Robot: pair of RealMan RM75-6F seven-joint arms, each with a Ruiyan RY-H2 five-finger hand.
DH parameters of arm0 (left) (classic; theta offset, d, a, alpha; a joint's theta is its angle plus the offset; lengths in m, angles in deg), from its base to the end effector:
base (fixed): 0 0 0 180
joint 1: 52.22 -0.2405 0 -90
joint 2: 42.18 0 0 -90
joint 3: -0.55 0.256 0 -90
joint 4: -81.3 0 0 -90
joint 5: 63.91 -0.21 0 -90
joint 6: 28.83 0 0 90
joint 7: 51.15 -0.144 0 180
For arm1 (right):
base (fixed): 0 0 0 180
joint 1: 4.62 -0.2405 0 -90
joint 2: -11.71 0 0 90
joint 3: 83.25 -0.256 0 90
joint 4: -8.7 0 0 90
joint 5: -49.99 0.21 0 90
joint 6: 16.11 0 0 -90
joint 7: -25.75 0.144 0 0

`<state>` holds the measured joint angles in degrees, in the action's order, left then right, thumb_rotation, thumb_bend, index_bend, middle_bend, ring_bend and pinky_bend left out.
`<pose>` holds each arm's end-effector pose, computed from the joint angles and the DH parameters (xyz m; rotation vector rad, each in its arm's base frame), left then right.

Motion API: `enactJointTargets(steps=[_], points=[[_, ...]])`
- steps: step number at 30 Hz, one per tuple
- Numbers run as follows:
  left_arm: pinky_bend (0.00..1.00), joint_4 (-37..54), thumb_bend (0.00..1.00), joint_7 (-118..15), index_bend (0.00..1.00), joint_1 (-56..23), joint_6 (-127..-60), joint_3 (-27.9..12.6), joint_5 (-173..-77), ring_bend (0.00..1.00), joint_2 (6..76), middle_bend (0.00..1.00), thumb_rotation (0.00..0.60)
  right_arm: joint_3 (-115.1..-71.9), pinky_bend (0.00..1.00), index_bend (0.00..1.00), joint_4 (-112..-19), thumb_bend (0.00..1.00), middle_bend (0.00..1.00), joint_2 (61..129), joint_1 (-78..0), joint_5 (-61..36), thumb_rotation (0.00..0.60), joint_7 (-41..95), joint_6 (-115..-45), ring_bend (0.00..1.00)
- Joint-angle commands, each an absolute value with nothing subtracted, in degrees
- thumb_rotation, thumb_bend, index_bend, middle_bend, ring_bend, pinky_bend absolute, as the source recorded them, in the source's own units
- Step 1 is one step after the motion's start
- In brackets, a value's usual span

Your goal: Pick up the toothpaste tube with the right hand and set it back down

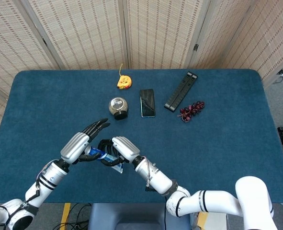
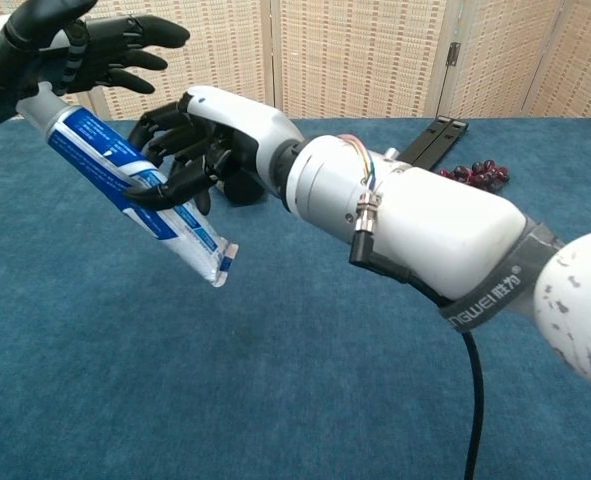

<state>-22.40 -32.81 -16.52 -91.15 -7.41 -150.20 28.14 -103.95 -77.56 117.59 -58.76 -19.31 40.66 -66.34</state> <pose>-0.1249 0.2911 0.0712 -1.8427 -1.3023 -1.4648 0.0257 -0.3101 -0.0794 1.8663 -1.6980 1.6407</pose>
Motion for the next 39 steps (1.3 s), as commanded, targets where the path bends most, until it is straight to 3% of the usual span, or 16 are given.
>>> enactJointTargets(steps=[1,18,28,35,39], points=[[0.14,-22.79,0.00,-31.97,0.00,-16.27,-90.38,-7.22,-149.75,0.00,27.81,0.00,0.000,-103.88,0.66,0.73,-77.32,0.67,0.68,117.68,-58.80,-19.41,0.600,40.55,-66.38,0.60],[0.14,-21.48,0.00,-33.22,0.00,-16.51,-91.66,-7.17,-149.58,0.00,27.80,0.00,0.000,-102.85,0.67,0.74,-77.42,0.67,0.69,116.73,-58.41,-19.18,0.600,39.98,-65.64,0.61],[0.14,-18.43,0.00,-30.98,0.00,-19.02,-94.80,-7.59,-147.66,0.00,26.33,0.00,0.000,-99.34,0.67,0.74,-79.59,0.64,0.68,106.97,-58.42,-14.87,0.600,30.59,-59.53,0.61],[0.14,-15.90,0.00,-29.98,0.00,-20.72,-95.72,-7.42,-145.99,0.00,25.77,0.00,0.000,-96.29,0.62,0.73,-79.51,0.54,0.58,103.39,-60.56,-8.14,0.600,18.77,-57.71,0.52],[0.14,-15.27,0.00,-30.01,0.00,-21.62,-96.21,-7.20,-145.54,0.00,25.38,0.00,0.000,-93.97,0.54,0.61,-78.25,0.48,0.50,103.72,-62.10,-4.83,0.600,11.40,-58.33,0.45]])
